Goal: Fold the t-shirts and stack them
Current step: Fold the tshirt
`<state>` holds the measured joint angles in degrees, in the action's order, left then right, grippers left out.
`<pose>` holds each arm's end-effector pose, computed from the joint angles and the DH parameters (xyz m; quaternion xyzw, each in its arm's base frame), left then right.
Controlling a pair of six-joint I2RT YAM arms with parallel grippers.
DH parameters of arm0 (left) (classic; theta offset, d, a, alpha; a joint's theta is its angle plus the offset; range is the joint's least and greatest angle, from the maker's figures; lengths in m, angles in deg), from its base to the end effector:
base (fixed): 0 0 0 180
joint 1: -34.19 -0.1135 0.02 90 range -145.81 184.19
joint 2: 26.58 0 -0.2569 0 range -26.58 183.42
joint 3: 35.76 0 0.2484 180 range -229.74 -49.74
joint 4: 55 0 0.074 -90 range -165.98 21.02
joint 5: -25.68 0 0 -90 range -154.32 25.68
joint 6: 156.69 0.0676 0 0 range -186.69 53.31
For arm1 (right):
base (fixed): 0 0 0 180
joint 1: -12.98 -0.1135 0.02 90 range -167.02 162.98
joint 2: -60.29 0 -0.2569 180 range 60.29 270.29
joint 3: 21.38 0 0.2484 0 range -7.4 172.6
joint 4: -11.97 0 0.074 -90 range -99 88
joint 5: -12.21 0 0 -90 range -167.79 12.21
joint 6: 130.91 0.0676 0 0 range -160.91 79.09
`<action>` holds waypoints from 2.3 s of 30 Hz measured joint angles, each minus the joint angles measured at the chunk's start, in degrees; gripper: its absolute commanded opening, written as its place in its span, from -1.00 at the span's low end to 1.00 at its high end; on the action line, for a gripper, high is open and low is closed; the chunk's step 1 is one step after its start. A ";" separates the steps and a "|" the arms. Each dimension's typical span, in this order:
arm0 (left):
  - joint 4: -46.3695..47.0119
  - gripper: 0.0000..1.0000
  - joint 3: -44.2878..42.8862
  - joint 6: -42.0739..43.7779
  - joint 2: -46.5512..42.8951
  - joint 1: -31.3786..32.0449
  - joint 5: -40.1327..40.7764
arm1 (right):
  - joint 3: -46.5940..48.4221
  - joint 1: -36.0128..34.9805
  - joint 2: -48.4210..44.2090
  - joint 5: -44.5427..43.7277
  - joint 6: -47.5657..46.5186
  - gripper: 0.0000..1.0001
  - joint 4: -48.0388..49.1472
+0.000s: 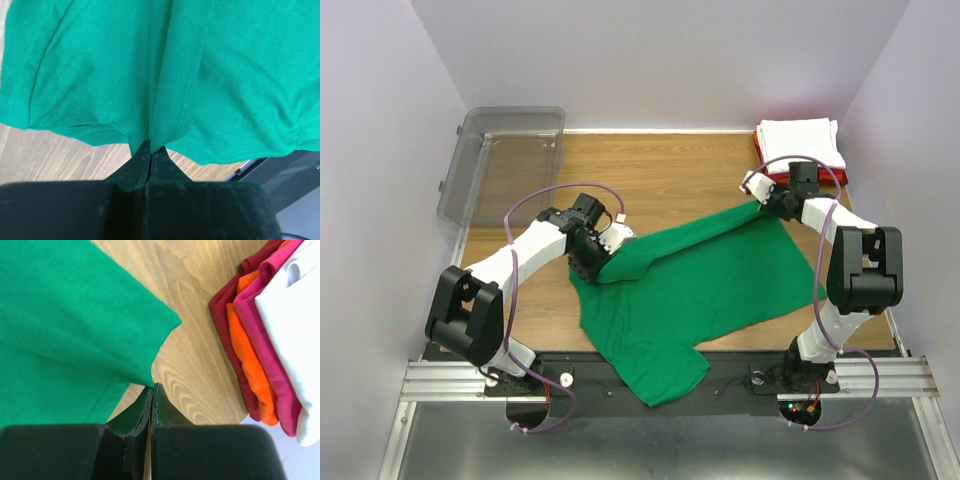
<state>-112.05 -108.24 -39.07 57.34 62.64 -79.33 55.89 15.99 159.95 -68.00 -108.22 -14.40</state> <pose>0.2443 -0.1523 0.1901 0.4793 0.8483 -0.1297 0.1841 0.3855 -0.0088 0.1664 -0.5217 0.7735 -0.1368 0.3329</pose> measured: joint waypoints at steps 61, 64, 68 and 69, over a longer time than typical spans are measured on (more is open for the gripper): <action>-1.25 0.04 -4.22 1.11 -1.68 -3.52 -3.06 | 14.08 4.13 -1.57 5.05 1.95 -0.44 -11.23; 1.66 -0.13 -4.24 -0.33 2.69 -4.57 -1.05 | 14.99 2.27 1.18 5.70 4.28 -0.58 -12.13; 4.42 -0.42 -4.24 -1.64 7.89 -4.48 0.46 | 14.97 -0.76 6.58 5.84 7.43 -0.69 -14.58; 4.98 -0.49 -4.24 -1.90 8.96 -4.48 0.85 | 14.97 -1.38 8.00 5.86 8.13 -0.70 -14.88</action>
<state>-107.07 -112.48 -40.97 66.30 58.15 -78.48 70.86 14.61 167.95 -62.15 -100.09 -29.29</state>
